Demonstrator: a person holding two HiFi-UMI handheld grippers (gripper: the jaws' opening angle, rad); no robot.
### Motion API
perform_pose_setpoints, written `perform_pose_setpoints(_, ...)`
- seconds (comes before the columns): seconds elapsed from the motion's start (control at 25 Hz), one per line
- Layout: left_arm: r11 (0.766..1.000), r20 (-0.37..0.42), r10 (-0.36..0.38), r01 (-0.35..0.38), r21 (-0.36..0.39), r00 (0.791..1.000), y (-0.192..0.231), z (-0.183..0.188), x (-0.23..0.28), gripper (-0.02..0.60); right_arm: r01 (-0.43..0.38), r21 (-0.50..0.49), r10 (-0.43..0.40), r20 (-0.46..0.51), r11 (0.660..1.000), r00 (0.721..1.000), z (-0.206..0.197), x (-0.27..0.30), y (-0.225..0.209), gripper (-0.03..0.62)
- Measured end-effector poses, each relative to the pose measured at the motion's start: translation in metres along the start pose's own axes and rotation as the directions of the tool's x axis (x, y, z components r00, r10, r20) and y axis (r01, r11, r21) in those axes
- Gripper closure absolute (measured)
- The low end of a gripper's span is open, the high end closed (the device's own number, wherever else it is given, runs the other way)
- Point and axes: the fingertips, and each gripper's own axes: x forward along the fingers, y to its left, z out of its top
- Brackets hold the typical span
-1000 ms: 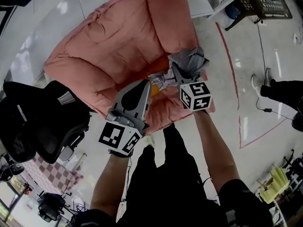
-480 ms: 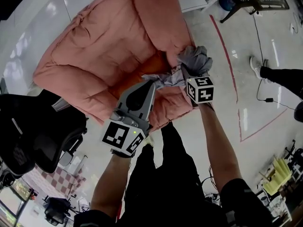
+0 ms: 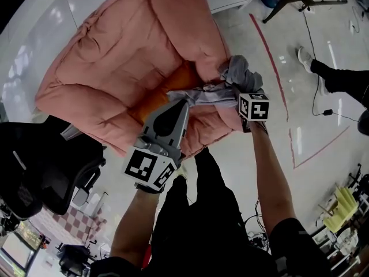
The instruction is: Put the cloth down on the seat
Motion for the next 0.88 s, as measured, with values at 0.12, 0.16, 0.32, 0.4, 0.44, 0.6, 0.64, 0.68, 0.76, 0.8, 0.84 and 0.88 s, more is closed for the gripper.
perform_pose_setpoints(0.12,1.000,-0.004,-0.009,0.009,0.007,1.000,-0.007,0.000,0.002,0.577,0.012,0.087,-0.011,-0.008,0.996,1.000,-0.011,-0.006,-0.013,0.371)
perform_pose_setpoints(0.16,1.000,-0.005,-0.012,0.012,0.009,1.000,-0.009,-0.001,0.003,0.577,0.011,0.118,-0.010,-0.008,0.993,1.000,-0.014,-0.008,-0.016,0.358)
perform_pose_setpoints(0.32,1.000,-0.008,-0.022,0.022,0.018,1.000,-0.017,-0.001,0.002,0.577,0.001,0.225,0.000,-0.006,0.974,1.000,-0.027,-0.021,-0.026,0.309)
perform_pose_setpoints(0.4,0.999,-0.009,-0.028,0.028,0.022,1.000,-0.022,-0.001,0.000,0.577,0.008,0.255,-0.007,-0.004,0.967,1.000,-0.033,-0.031,-0.031,0.301)
perform_pose_setpoints(0.44,0.999,-0.009,-0.031,0.031,0.024,0.999,-0.025,-0.002,-0.001,0.577,0.015,0.266,-0.015,-0.001,0.964,1.000,-0.037,-0.036,-0.034,0.299)
perform_pose_setpoints(0.6,0.999,-0.012,-0.040,0.040,0.033,0.999,-0.036,-0.004,-0.009,0.577,0.063,0.290,-0.076,0.036,0.955,0.996,-0.047,-0.063,-0.046,0.301)
perform_pose_setpoints(0.64,0.998,-0.012,-0.042,0.043,0.036,0.999,-0.039,-0.005,-0.011,0.577,0.069,0.291,-0.088,0.053,0.954,0.995,-0.048,-0.071,-0.046,0.301)
perform_pose_setpoints(0.68,0.998,-0.013,-0.044,0.044,0.039,0.999,-0.042,-0.006,-0.013,0.577,0.070,0.288,-0.094,0.070,0.955,0.993,-0.048,-0.077,-0.045,0.311)
perform_pose_setpoints(0.76,0.998,-0.014,-0.046,0.047,0.044,0.999,-0.047,-0.007,-0.017,0.577,0.063,0.266,-0.091,0.097,0.962,0.991,-0.049,-0.084,-0.039,0.382)
perform_pose_setpoints(0.8,0.998,-0.015,-0.047,0.048,0.047,0.999,-0.050,-0.008,-0.019,0.577,0.057,0.242,-0.085,0.105,0.969,0.991,-0.049,-0.084,-0.034,0.434)
perform_pose_setpoints(0.84,0.998,-0.015,-0.049,0.050,0.049,0.999,-0.052,-0.009,-0.022,0.577,0.051,0.209,-0.076,0.109,0.977,0.991,-0.050,-0.084,-0.028,0.465)
perform_pose_setpoints(0.88,0.997,-0.014,-0.052,0.052,0.051,0.999,-0.055,-0.010,-0.025,0.577,0.045,0.173,-0.065,0.114,0.984,0.991,-0.048,-0.084,-0.022,0.459)
